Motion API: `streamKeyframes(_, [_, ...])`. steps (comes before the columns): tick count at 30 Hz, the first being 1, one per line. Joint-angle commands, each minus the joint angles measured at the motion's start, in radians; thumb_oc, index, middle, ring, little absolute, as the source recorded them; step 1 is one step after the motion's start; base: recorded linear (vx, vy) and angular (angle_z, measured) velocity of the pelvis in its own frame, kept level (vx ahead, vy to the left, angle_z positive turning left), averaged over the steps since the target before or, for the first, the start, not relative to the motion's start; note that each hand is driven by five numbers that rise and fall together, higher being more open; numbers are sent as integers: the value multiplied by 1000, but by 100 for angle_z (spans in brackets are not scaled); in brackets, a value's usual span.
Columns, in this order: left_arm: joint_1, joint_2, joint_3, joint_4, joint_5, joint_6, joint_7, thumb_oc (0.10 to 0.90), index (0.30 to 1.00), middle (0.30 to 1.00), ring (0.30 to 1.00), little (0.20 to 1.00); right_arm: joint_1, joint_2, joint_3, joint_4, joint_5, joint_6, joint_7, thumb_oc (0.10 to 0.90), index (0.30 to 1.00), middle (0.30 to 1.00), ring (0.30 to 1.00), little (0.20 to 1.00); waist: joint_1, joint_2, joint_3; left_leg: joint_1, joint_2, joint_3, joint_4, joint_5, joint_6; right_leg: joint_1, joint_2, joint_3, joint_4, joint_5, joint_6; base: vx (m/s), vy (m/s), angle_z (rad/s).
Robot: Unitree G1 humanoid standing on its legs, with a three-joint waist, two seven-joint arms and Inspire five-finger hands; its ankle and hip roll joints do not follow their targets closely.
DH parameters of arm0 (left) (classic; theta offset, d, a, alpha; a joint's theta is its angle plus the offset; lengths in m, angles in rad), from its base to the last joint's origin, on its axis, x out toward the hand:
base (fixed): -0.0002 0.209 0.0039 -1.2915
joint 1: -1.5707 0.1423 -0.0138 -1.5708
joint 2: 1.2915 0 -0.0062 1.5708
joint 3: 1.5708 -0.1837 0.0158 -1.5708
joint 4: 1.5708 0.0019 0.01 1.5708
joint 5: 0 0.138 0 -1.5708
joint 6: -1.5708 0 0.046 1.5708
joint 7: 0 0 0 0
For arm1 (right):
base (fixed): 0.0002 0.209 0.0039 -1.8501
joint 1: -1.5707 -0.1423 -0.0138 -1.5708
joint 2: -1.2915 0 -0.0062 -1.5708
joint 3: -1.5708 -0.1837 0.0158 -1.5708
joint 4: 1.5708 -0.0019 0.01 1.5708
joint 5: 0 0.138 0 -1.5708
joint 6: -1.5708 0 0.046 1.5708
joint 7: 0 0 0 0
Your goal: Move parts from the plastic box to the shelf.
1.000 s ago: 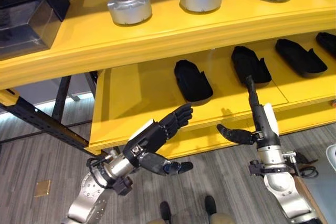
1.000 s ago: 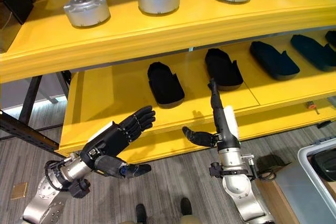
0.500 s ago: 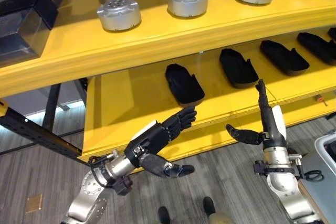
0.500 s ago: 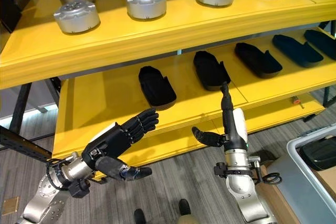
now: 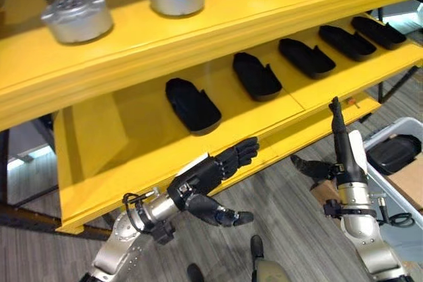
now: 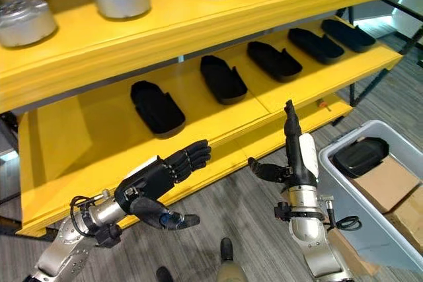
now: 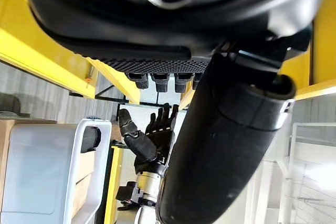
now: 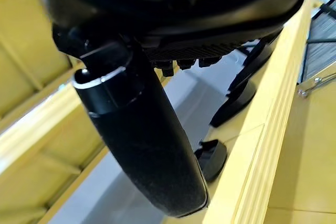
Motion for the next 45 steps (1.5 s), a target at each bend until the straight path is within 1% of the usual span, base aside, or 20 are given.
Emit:
streamKeyframes(1, [-34, -20, 54, -79, -58, -116, 33, 900, 1000, 1000, 1000, 1000, -190, -23, -8, -52, -5, -122, -16, 900, 1000, 1000, 1000, 1000, 71, -9, -23, -19, 53, -15, 83, -69, 19, 34, -110, -72, 126, -91, 74, 70, -262, -67])
streamKeyframes(3, [-31, -29, 57, -80, -56, -113, 41, 900, 1000, 1000, 1000, 1000, -213, -26, 20, -56, -23, -108, -19, 900, 1000, 1000, 1000, 1000, 83, -4, -23, -20, 70, -22, 92, -64, 8, 43, -108, -85, 119, -93, 66, 128, -340, -90])
streamKeyframes(5, [-13, -39, 65, -75, -58, -134, 36, 900, 1000, 1000, 1000, 1000, -253, -32, 69, -49, -36, -105, -6, 900, 1000, 1000, 1000, 1000, 96, 11, -30, -7, 107, -33, 79, -43, -26, 62, -82, -99, 104, -109, 38, 185, -431, -19])
streamKeyframes(10, [-4, -43, 60, -82, -58, -143, 22, 900, 1000, 1000, 1000, 1000, -319, -55, 92, -24, -43, -115, 16, 900, 1000, 1000, 1000, 1000, 97, 29, -34, -8, 151, -49, 80, -15, -60, 72, -39, -98, 95, -132, -8, 115, -268, -37])
streamKeyframes(14, [-19, -51, 43, -70, -83, -152, 36, 900, 1000, 1000, 1000, 1000, -322, -71, 115, -26, -71, -138, 63, 900, 1000, 1000, 1000, 1000, 86, 45, -35, -49, 213, -63, 136, 101, -97, 74, 17, -103, 101, -168, -56, 121, -283, -24])
streamKeyframes(19, [-33, -46, 15, -50, -71, -150, 33, 900, 1000, 1000, 1000, 1000, -329, -107, 129, -42, -149, -184, 84, 900, 1000, 1000, 1000, 1000, 64, 46, -31, -81, 248, -11, 239, 152, -134, 91, 44, -149, 108, -207, -83, 85, -176, 15])
streamKeyframes(20, [-35, -41, 11, -48, -74, -152, 40, 900, 1000, 1000, 1000, 1000, -338, -119, 135, -46, -149, -191, 91, 900, 1000, 1000, 1000, 1000, 64, 49, -29, -88, 227, -14, 252, 131, -127, 89, 46, -148, 110, -209, -85, 100, -126, 37])
streamKeyframes(22, [-39, -29, -5, -56, -85, -143, 65, 900, 1000, 1000, 1000, 1000, -385, -139, 167, -41, -173, -209, 94, 900, 1000, 1000, 1000, 1000, 86, 52, -22, -118, 111, -47, 266, 26, -71, 93, 45, -132, 106, -203, -77, 99, -68, 27])
streamKeyframes(23, [-40, -22, -9, -61, -83, -135, 63, 900, 1000, 1000, 1000, 1000, -418, -147, 186, -36, -191, -206, 93, 900, 1000, 1000, 1000, 1000, 97, 51, -16, -131, 61, -24, 247, 4, -33, 95, 43, -144, 94, -184, -77, 68, -35, -7])
streamKeyframes(25, [-40, -17, -14, -71, -85, -120, 55, 900, 1000, 1000, 1000, 1000, -449, -156, 204, -39, -197, -185, 97, 900, 1000, 1000, 1000, 1000, 116, 48, -10, -152, -11, -23, 236, -39, -1, 112, 44, -150, 86, -183, -68, 105, -8, -10])
streamKeyframes(27, [-36, -15, -21, -77, -76, -117, 58, 900, 1000, 1000, 1000, 1000, -476, -173, 233, -41, -203, -163, 108, 900, 1000, 1000, 1000, 1000, 156, 32, -14, -180, -71, -94, 233, -81, 26, 119, 53, -133, 102, -200, -66, 157, 58, 15])
streamKeyframes(34, [-25, 40, 8, -74, -133, -137, -11, 900, 1000, 1000, 1000, 1000, -488, -194, 219, 53, -247, -175, 68, 900, 1000, 1000, 1000, 1000, 210, 16, -43, -114, -93, -214, 82, -55, 47, 111, 68, -158, 191, -258, -57, 36, 118, 5])
streamKeyframes(35, [-22, 47, 13, -72, -119, -143, -24, 900, 1000, 1000, 1000, 1000, -486, -188, 211, 59, -258, -162, 61, 900, 1000, 1000, 1000, 1000, 217, 18, -36, -121, -93, -220, 88, -58, 56, 91, 71, -168, 275, -295, -61, -21, 73, 51])
streamKeyframes(36, [-26, 53, 18, -65, -105, -150, -31, 900, 1000, 1000, 1000, 1000, -484, -180, 211, 64, -277, -145, 46, 900, 1000, 1000, 1000, 1000, 220, 20, -23, -125, -96, -234, 101, -64, 71, 36, 63, -161, 424, -315, -50, -32, 65, 63])
streamKeyframes(37, [-36, 49, 24, -60, -101, -151, -41, 900, 1000, 1000, 1000, 1000, -484, -171, 211, 71, -303, -134, 29, 900, 1000, 1000, 1000, 1000, 223, 23, -11, -130, -96, -256, 110, -65, 81, -23, 47, -143, 524, -287, -28, -15, -7, 72])
streamKeyframes(38, [-45, 46, 30, -60, -106, -166, -49, 900, 1000, 1000, 1000, 1000, -485, -158, 213, 89, -316, -129, 15, 900, 1000, 1000, 1000, 1000, 230, 18, 3, -135, -94, -271, 122, -63, 80, -41, 7, -130, 512, -261, -12, 14, -139, 78])
streamKeyframes(39, [-57, 49, 33, -66, -118, -171, -47, 900, 1000, 1000, 1000, 1000, -491, -143, 213, 104, -332, -116, 7, 900, 1000, 1000, 1000, 1000, 233, 15, 13, -137, -86, -287, 129, -59, 73, -23, -21, -110, 432, -237, -6, 52, -203, 67])
streamKeyframes(42, [-73, 63, 34, -85, -123, -167, -38, 900, 1000, 1000, 1000, 1000, -502, -126, 223, 85, -337, -40, 17, 900, 1000, 1000, 1000, 1000, 216, 11, 22, -110, -69, -335, 107, -60, 66, -18, -52, -3, 300, -128, 22, 105, -246, 37])
streamKeyframes(43, [-75, 65, 36, -90, -126, -158, -40, 900, 1000, 1000, 1000, 1000, -512, -122, 226, 77, -329, -9, 32, 900, 1000, 1000, 1000, 1000, 209, 12, 18, -91, -53, -347, 88, -57, 58, -9, -33, 26, 269, -149, 30, 123, -234, 34])
streamKeyframes(45, [-79, 62, 39, -98, -118, -148, -24, 900, 1000, 1000, 1000, 1000, -528, -133, 228, 77, -307, 6, 53, 900, 1000, 1000, 1000, 1000, 213, 4, 0, -79, -40, -347, 61, -54, 42, 19, -28, 13, 200, -153, 32, 83, -180, 37])
